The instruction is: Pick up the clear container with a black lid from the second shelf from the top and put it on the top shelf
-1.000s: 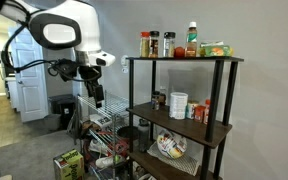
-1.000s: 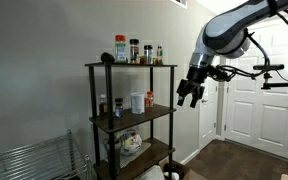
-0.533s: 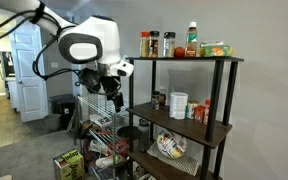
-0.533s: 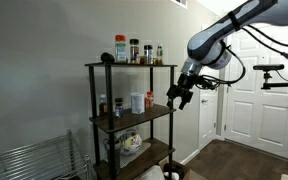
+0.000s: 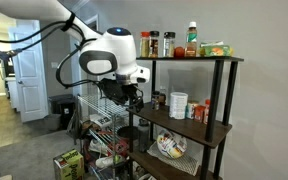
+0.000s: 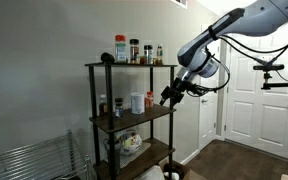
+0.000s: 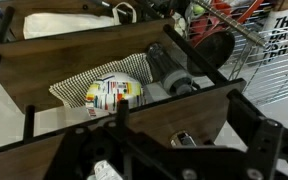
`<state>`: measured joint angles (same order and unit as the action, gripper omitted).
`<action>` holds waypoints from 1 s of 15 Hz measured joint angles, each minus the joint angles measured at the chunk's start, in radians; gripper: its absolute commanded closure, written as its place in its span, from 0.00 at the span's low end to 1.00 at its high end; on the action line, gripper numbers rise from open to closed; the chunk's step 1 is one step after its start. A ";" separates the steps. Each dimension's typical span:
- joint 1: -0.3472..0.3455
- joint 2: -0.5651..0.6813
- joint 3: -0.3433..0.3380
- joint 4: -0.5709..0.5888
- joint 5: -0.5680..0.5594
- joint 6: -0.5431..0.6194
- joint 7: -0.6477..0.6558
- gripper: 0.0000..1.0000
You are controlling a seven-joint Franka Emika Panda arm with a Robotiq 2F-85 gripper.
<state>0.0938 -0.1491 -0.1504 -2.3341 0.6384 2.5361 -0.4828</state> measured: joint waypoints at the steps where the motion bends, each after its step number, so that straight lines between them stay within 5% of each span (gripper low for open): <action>1: 0.001 0.021 0.004 0.015 0.025 0.029 -0.039 0.00; 15: 0.030 0.279 0.044 0.233 0.378 0.358 -0.466 0.00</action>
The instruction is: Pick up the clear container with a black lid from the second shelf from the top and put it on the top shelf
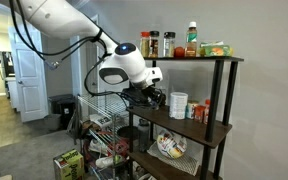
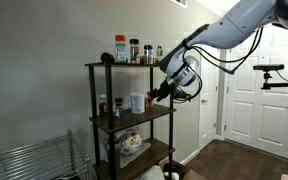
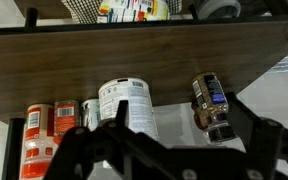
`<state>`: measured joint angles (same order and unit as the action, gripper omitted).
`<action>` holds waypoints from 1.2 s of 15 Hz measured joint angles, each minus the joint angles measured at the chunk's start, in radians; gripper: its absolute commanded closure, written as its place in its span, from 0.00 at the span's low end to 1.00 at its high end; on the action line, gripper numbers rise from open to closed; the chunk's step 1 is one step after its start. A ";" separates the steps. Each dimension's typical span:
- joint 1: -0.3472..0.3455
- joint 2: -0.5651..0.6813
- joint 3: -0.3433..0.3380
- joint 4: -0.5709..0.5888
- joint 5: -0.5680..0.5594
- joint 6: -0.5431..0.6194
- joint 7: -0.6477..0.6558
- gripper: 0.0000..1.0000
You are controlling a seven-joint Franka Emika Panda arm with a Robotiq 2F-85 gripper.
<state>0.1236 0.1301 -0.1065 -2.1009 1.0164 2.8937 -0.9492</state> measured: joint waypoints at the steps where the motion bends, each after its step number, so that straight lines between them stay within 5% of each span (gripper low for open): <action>1: 0.000 0.013 0.003 0.007 0.003 0.001 -0.012 0.00; 9: 0.000 0.093 0.039 0.036 0.016 0.019 -0.070 0.00; 18: -0.002 0.157 0.121 0.166 0.256 0.095 -0.218 0.00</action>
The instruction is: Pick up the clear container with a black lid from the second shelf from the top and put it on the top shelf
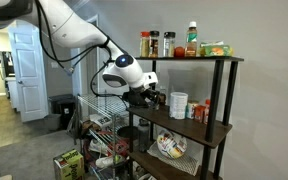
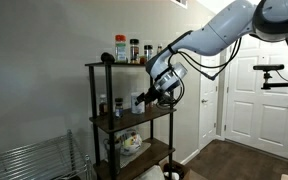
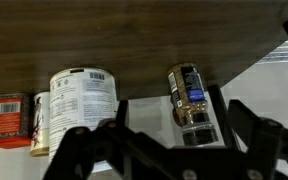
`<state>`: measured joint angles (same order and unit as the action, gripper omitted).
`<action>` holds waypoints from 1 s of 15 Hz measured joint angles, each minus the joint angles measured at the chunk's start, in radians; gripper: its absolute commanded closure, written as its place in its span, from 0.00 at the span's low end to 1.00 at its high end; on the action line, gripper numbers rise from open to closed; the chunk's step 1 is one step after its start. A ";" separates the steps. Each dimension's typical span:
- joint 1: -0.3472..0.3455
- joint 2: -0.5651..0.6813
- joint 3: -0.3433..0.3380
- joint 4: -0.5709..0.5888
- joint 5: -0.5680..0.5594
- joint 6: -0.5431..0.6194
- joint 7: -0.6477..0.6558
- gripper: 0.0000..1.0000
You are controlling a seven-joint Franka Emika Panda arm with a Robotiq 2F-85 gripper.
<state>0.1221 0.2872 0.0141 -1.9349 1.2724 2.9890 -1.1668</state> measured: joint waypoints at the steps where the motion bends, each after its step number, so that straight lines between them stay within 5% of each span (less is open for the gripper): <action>1: -0.001 0.012 0.000 0.015 0.002 -0.001 0.000 0.00; 15: -0.003 0.046 0.006 0.060 0.002 -0.005 0.000 0.00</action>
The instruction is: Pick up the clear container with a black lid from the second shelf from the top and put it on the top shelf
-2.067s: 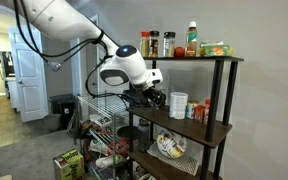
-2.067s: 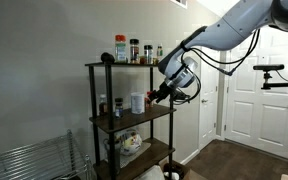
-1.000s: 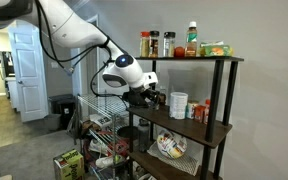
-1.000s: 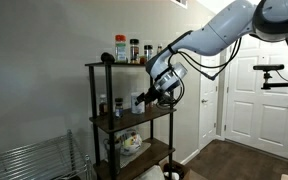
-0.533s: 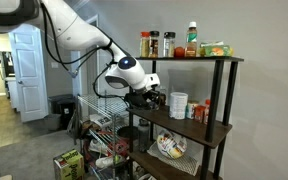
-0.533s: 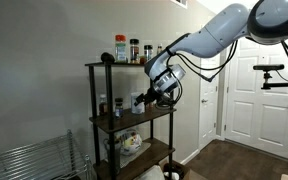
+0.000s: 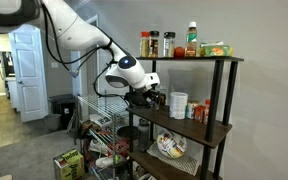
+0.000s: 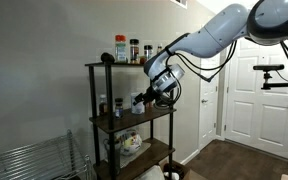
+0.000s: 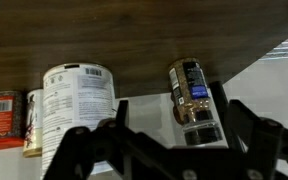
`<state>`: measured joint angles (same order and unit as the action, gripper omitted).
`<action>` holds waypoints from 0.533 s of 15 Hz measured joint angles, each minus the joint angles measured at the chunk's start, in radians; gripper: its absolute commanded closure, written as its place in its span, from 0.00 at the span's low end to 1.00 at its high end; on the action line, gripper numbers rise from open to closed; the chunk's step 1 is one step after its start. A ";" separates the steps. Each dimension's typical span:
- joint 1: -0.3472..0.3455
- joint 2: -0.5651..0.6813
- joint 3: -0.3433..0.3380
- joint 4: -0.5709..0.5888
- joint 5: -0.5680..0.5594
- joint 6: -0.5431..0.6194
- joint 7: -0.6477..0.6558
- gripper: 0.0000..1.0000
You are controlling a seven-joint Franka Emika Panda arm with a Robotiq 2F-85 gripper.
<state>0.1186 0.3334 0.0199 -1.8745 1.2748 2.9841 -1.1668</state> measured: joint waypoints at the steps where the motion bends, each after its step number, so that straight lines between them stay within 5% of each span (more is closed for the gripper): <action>1: 0.001 0.011 0.010 0.025 0.003 0.000 -0.003 0.00; 8: 0.004 0.139 0.103 0.224 0.064 0.005 -0.080 0.00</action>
<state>0.1231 0.4726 0.1232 -1.6504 1.3391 2.9892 -1.2469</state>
